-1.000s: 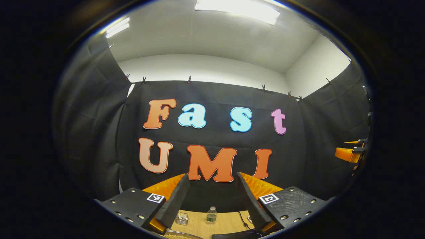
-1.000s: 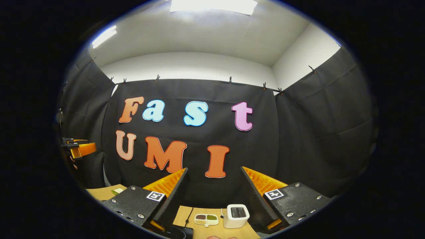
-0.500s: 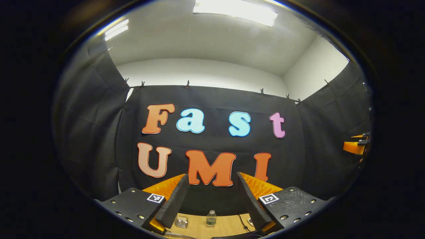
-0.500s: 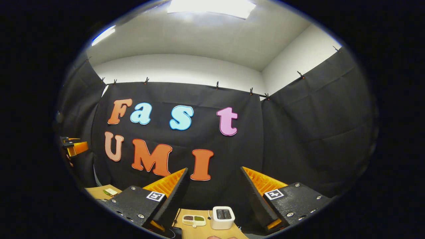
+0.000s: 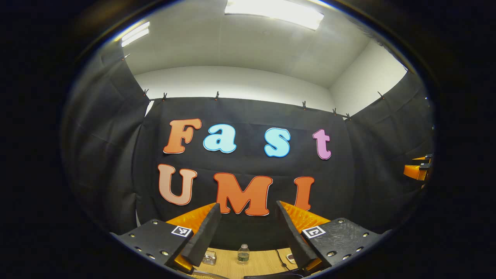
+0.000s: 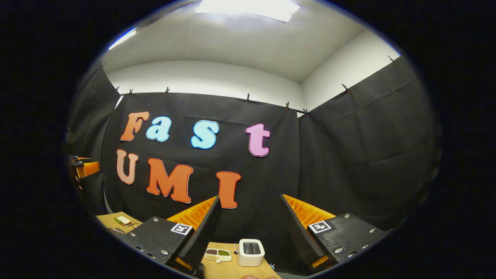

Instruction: First push the handle of the pot to place it horizontally, then grasp the pot with both hands and set it on the induction cooktop.

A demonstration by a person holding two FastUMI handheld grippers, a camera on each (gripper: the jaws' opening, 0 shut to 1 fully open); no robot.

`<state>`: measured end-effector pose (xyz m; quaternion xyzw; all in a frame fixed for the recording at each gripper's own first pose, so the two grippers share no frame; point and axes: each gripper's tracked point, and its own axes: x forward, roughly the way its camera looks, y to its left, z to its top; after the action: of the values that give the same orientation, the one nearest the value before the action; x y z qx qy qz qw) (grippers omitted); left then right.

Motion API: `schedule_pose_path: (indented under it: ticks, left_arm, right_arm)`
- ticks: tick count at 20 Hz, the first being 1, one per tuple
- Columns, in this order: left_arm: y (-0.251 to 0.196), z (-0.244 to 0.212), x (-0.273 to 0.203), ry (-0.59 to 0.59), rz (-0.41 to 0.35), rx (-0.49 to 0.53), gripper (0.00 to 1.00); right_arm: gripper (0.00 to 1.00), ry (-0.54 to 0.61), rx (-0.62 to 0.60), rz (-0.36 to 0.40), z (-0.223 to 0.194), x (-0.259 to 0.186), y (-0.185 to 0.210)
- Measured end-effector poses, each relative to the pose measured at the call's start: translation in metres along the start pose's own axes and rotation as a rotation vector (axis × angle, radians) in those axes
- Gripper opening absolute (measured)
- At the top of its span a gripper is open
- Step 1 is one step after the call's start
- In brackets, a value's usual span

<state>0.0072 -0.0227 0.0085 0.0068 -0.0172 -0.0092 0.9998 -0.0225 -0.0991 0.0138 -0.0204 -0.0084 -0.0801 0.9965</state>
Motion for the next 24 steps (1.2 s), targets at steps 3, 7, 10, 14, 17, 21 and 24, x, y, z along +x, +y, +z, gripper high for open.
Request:
schedule_pose_path:
  ticks: [3, 7, 10, 14, 17, 21, 24]
  left_arm:
    - [-0.002, 0.0, -0.002, -0.002, 0.012, 0.007, 0.88]
    - [-0.002, -0.013, -0.004, 0.028, 0.041, 0.041, 0.88]
    - [-0.011, -0.028, -0.005, 0.062, 0.044, 0.056, 0.88]
    - [-0.019, -0.05, -0.013, 0.129, 0.05, 0.064, 0.88]
    - [-0.023, -0.074, -0.019, 0.209, 0.055, 0.057, 0.71]
    - [-0.026, -0.112, -0.034, 0.349, 0.056, 0.058, 0.34]
    - [-0.026, -0.145, -0.046, 0.465, 0.056, 0.07, 0.13]
  right_arm:
    - [0.93, 0.005, -0.008, -0.002, -0.006, 0.003, -0.001]
    - [0.93, 0.012, -0.004, 0.011, -0.012, 0.003, -0.005]
    - [0.93, 0.026, 0.001, 0.011, -0.02, 0.002, -0.018]
    - [0.93, 0.031, 0.006, 0.019, -0.028, -0.001, -0.034]
    - [0.93, 0.037, 0.017, 0.038, -0.034, 0.0, -0.038]
    - [0.93, 0.048, 0.027, 0.053, -0.044, -0.001, -0.05]
    - [0.93, 0.053, 0.037, 0.055, -0.051, 0.0, -0.059]
